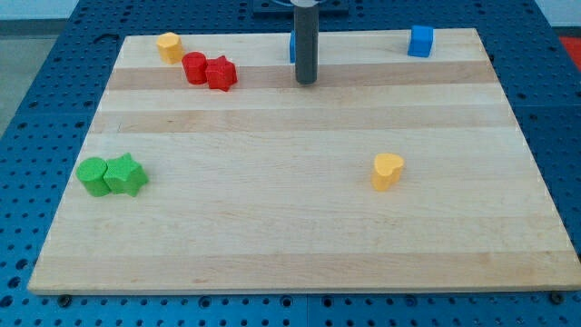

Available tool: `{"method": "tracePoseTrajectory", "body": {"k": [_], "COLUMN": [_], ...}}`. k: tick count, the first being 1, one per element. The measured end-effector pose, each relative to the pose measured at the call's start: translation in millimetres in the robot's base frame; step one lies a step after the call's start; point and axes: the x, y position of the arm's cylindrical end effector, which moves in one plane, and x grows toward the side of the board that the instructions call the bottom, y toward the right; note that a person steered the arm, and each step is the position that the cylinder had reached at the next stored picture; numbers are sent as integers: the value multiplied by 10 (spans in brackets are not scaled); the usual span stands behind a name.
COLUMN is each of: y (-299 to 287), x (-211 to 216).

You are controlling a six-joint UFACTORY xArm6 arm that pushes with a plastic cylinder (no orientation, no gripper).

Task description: Move the red star to the center left

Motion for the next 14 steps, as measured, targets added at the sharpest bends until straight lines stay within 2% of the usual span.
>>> {"method": "tracePoseTrajectory", "body": {"k": [5,9,12,14], "y": [-927,-1093,-1095,-1034], "x": [-151,-434,83,-292]}}
